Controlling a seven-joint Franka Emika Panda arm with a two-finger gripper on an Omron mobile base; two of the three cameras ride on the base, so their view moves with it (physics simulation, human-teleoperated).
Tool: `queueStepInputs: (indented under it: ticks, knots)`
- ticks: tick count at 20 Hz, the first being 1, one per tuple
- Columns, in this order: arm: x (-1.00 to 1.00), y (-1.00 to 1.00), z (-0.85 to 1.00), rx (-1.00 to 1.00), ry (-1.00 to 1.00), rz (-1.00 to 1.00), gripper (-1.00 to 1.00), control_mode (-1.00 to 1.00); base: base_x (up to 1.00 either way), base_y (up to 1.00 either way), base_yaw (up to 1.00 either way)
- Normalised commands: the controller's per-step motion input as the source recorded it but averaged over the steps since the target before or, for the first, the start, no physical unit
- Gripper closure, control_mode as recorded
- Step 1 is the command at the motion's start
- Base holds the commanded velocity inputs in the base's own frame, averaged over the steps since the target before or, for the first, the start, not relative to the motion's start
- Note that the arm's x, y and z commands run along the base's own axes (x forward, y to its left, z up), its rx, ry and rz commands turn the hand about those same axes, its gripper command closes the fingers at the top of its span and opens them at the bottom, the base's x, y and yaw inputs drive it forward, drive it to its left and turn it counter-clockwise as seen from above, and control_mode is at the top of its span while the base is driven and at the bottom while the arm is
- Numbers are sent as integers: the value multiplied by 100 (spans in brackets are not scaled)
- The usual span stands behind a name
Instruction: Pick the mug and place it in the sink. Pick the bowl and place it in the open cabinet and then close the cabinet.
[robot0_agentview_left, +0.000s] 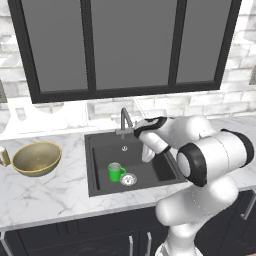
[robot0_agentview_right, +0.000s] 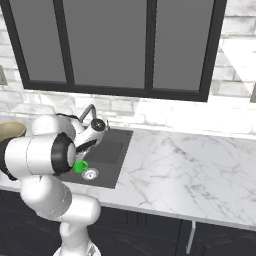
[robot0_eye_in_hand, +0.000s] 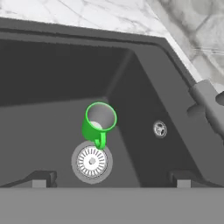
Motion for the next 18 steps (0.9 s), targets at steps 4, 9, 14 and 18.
queueStepInputs:
  ticks: [4, 9, 14, 18]
  knots:
    - [-9, -8, 78, 0, 0, -7, -100, -100, 0, 0, 0]
    - [-21, -10, 66, 0, 0, -5, -100, -100, 0, 0, 0]
    - [-36, -28, 53, 2, 0, -8, -100, -100, 0, 0, 0]
    - [-44, -41, 44, 3, 0, -12, -100, -100, 0, 0, 0]
